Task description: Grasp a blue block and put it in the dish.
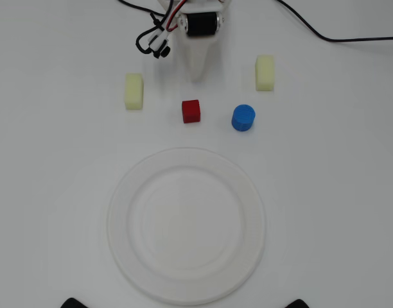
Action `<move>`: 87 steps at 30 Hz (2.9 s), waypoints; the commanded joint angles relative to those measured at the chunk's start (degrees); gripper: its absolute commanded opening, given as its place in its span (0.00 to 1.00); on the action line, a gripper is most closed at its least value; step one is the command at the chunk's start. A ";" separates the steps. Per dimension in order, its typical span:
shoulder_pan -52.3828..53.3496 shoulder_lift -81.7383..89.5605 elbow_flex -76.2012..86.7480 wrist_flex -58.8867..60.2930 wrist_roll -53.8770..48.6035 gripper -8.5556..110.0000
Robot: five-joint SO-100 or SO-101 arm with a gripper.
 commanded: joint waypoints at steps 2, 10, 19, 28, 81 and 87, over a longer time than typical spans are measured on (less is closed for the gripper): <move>-0.62 10.02 5.10 2.72 -0.70 0.07; -0.53 10.02 5.10 2.72 -0.26 0.07; 0.26 10.02 5.01 2.55 -1.23 0.07; 3.52 9.84 0.35 2.55 -2.64 0.07; -21.36 -93.08 -78.40 5.89 -8.17 0.31; -20.13 -100.99 -82.35 4.39 -9.40 0.31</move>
